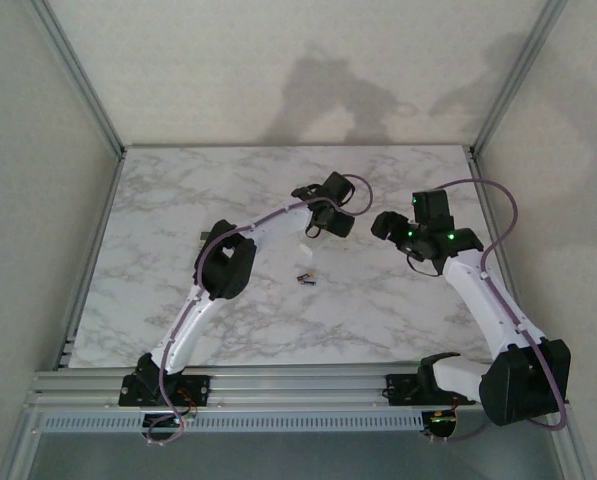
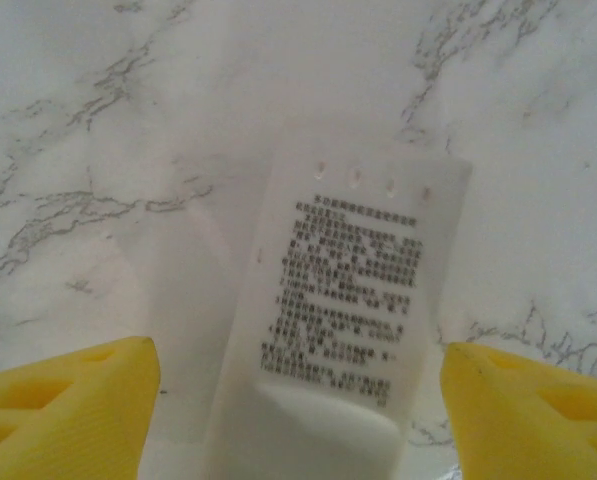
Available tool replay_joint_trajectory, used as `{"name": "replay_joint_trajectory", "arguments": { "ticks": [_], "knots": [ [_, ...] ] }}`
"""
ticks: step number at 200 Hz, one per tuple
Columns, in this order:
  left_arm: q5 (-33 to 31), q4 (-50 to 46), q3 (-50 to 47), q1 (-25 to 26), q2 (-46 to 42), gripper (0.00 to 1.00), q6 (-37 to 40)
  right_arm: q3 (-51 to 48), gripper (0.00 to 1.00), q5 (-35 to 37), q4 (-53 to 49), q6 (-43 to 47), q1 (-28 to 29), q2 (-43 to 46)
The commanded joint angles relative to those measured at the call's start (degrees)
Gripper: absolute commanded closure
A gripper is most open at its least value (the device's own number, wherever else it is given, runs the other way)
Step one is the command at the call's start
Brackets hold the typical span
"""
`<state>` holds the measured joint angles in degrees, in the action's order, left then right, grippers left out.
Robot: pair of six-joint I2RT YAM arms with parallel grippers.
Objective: Load the batteries into the remote control
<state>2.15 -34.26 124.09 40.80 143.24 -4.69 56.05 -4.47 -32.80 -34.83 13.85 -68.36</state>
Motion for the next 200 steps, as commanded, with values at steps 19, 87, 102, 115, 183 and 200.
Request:
{"name": "replay_joint_trajectory", "arguments": {
  "ticks": [19, 87, 102, 115, 183, 200],
  "knots": [
    [0.67, -8.71, 4.54, 0.08, 4.61, 0.29, 2.52, -0.42, 0.18, 0.84, -0.28, -0.75, -0.39, 0.20],
    [3.85, -10.49, 5.26, 0.44, 6.42, 0.47, 3.67, 0.10, 0.18, 0.87, -0.91, -1.16, -0.35, 0.67],
    [5.46, -10.50, 5.83, 0.42, 6.05, 0.57, 3.76, 0.37, 0.18, 0.94, -1.21, -1.31, -0.44, 1.19],
    [6.74, -9.83, 6.19, 0.43, 5.11, 0.62, 3.64, 0.79, 0.18, 0.89, -1.41, -1.54, -0.47, 1.56],
    [5.52, -8.58, 12.22, -0.53, -3.54, 0.70, -4.37, -1.37, 0.13, -7.85, 5.43, -1.71, -3.34, 3.77],
    [6.65, -6.67, 12.16, -0.89, -7.19, 0.71, -8.94, -3.68, 0.09, -13.61, 12.03, 0.53, -3.38, 5.14]
  ]
}}
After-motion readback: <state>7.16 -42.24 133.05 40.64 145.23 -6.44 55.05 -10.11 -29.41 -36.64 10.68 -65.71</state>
